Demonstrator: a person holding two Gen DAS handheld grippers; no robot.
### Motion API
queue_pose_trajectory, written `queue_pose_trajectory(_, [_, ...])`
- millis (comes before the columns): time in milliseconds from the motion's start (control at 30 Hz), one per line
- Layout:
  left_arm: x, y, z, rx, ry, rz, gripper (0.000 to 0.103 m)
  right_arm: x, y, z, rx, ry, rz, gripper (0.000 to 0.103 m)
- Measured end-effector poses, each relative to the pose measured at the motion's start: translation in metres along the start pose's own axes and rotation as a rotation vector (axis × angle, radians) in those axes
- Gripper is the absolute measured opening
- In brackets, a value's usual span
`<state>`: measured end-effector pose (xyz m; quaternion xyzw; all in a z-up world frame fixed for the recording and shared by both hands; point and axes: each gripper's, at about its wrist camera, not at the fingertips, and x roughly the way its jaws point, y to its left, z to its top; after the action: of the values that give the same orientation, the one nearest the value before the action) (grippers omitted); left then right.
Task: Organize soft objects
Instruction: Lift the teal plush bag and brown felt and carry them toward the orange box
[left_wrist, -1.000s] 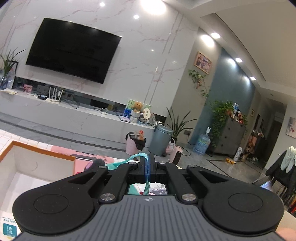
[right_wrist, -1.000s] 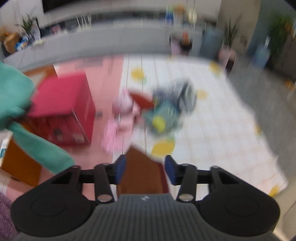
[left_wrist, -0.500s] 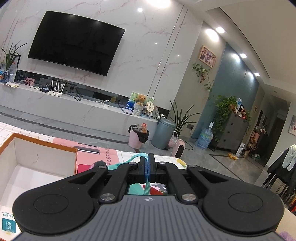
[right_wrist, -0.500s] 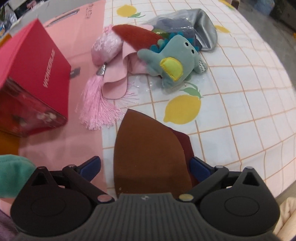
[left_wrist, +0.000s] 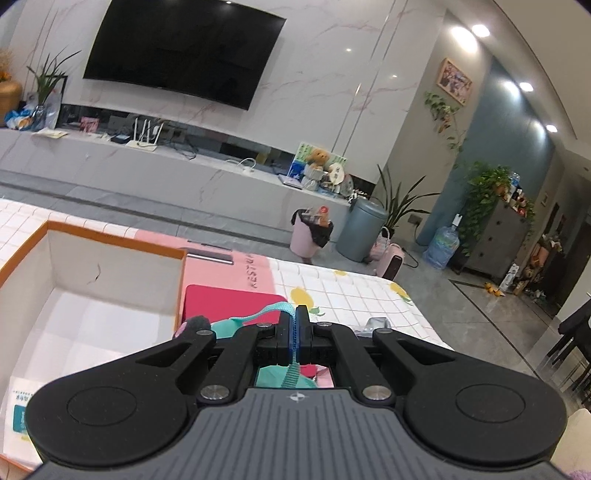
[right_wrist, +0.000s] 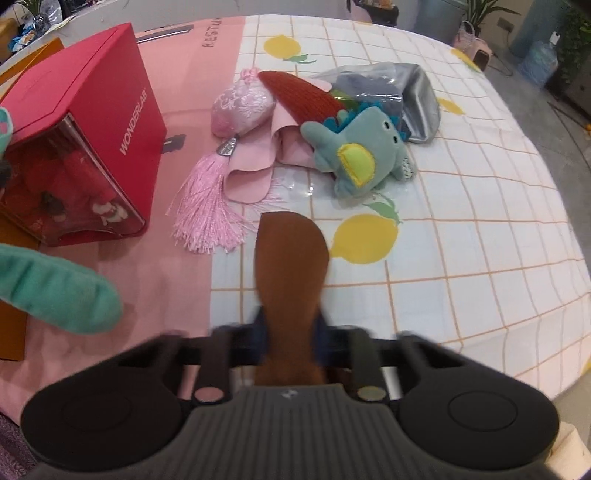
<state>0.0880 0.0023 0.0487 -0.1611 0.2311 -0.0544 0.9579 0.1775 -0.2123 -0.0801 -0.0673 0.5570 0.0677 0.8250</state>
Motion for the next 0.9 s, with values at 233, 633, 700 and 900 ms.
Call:
queue_pose_trajectory(233, [-0.005, 0.011, 0.003, -0.027, 0.006, 0.013, 0.001, -0.019, 0.004, 0.006, -0.004, -0.073, 0.038, 0.011])
queue_pose_trajectory(633, [-0.054, 0.035, 0.04, -0.079, -0.093, -0.001, 0.001, -0.137, 0.072, 0.041, -0.069, -0.408, 0.15, 0.011])
queue_pose_trajectory(700, [-0.061, 0.042, 0.052, -0.087, -0.103, 0.001, 0.001, -0.156, 0.086, 0.048, -0.093, -0.452, 0.18, 0.011])
queue_pose_trajectory(900, [-0.078, 0.065, 0.076, -0.07, -0.168, 0.08, 0.001, -0.191, 0.134, 0.065, -0.181, -0.548, 0.276, 0.011])
